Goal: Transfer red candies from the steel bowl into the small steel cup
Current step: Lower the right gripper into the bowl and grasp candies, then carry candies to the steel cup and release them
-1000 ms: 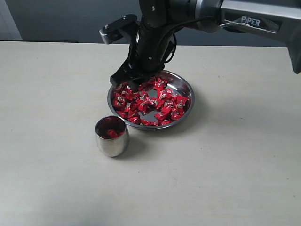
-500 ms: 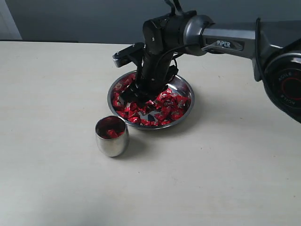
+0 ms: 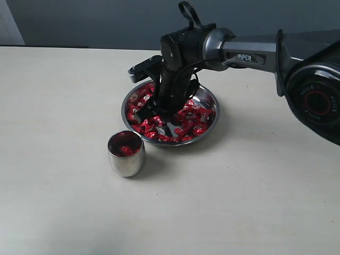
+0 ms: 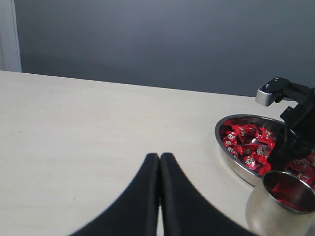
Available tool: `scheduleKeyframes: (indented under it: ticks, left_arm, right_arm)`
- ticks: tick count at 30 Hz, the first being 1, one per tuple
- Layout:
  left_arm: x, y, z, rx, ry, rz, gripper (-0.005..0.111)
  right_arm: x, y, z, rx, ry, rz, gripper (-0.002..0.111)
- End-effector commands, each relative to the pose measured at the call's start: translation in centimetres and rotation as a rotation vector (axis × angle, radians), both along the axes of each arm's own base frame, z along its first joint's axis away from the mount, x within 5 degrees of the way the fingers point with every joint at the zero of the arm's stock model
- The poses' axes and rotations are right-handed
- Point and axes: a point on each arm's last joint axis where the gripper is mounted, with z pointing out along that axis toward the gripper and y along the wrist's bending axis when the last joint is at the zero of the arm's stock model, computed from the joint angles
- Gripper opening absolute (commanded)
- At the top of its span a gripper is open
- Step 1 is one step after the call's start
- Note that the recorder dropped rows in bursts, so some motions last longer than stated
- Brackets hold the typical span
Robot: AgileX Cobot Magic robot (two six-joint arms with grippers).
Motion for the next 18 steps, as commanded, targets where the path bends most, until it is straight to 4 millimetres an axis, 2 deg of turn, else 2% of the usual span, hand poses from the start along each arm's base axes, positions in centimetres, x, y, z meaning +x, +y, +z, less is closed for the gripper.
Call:
scheduleKeyframes:
  ticks: [1,9,14,18]
  left_arm:
    - [0.0,0.0,0.0,-0.003,-0.008,-0.006,0.000]
    - [0.0,0.0,0.0,-0.003,-0.008,-0.006,0.000]
    - [0.0,0.0,0.0,-0.003,-0.008,-0.006,0.000]
    - [0.0,0.0,0.0,-0.003,-0.008,-0.006,0.000]
  right_arm:
    - [-0.2,-0.4,2.7,0.013,-0.025,-0.001,-0.001]
    - [-2.0,-0.3,8.4,0.141,0.022,0.001,-0.001]
    - [-4.8,0.4,11.0,0.220,0.156,0.163,-0.001]
    - [-6.8,2.0,12.4,0.229,0.141,0.246,-0.001]
